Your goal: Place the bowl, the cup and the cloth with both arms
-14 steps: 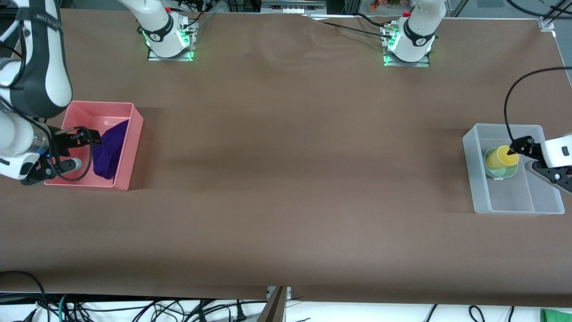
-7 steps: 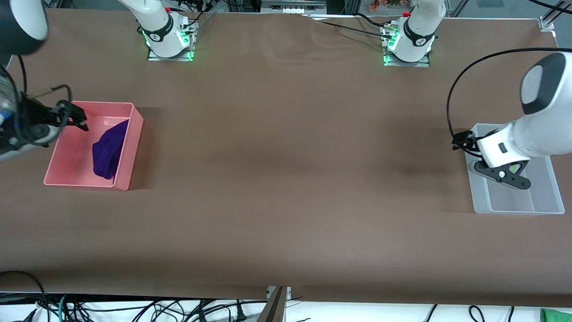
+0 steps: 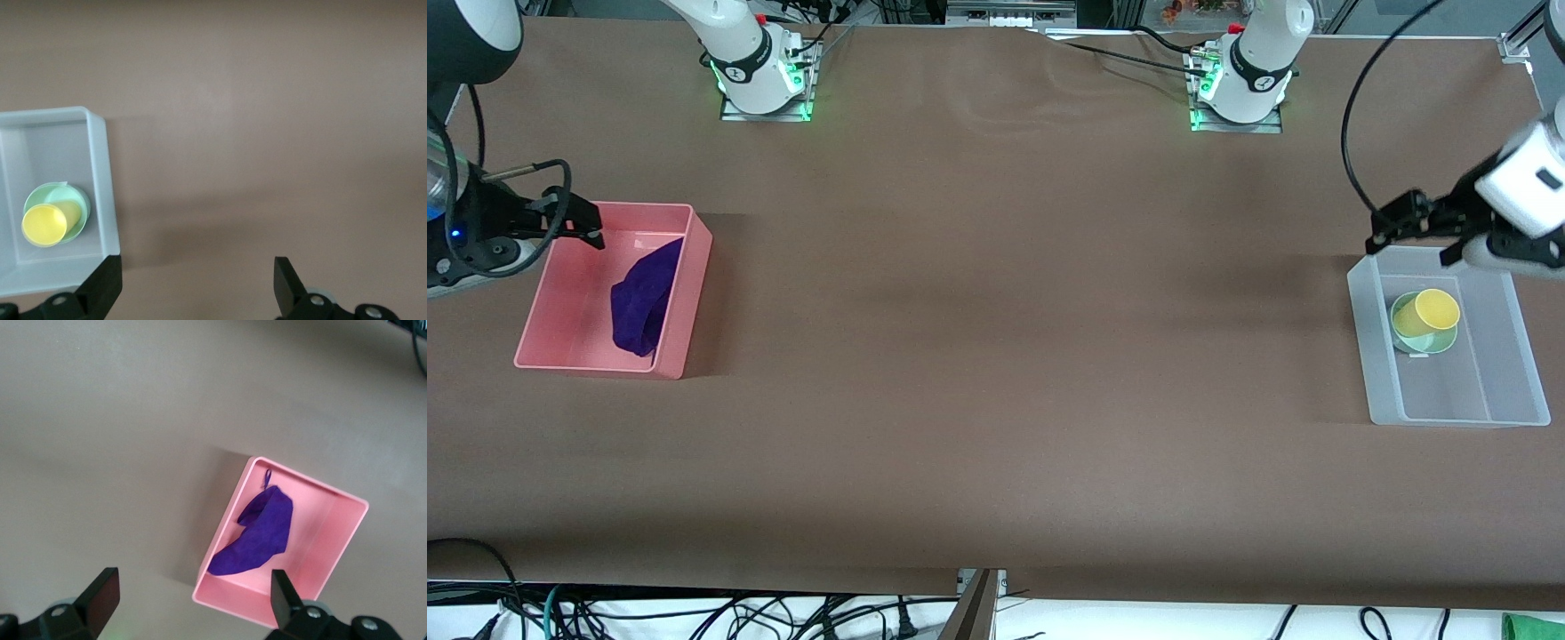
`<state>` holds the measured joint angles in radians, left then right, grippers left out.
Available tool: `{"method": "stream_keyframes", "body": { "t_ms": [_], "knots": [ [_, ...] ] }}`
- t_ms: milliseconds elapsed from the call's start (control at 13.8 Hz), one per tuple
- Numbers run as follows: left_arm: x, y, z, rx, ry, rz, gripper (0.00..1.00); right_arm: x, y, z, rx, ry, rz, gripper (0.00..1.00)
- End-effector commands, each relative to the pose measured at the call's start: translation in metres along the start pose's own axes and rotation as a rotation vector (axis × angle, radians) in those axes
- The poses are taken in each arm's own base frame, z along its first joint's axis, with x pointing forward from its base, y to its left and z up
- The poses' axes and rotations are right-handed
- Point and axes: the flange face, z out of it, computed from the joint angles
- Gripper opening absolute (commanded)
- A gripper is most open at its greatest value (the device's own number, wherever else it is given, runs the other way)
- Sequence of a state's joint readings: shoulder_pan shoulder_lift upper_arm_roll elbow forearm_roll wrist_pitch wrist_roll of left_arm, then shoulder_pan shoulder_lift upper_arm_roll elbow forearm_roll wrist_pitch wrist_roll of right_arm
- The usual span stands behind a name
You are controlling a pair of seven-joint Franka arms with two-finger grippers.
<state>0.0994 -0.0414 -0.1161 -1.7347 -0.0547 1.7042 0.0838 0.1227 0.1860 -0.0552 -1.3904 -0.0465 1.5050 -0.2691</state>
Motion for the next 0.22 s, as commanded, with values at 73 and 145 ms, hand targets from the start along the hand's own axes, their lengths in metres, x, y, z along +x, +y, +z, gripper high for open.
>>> {"method": "stream_keyframes", "body": {
  "t_ms": [73, 145],
  "knots": [
    [-0.0204, 0.0194, 0.0159, 0.043, -0.002, 0.021, 1.0, -0.0025, -0.0036, 0.0035, 0.009, -0.041, 0.032, 1.0],
    [-0.0202, 0.0202, 0.0152, 0.043, 0.0, 0.023, 1.0, -0.0014, -0.0032, -0.0001, 0.008, -0.036, 0.034, 1.0]
  ]
}}
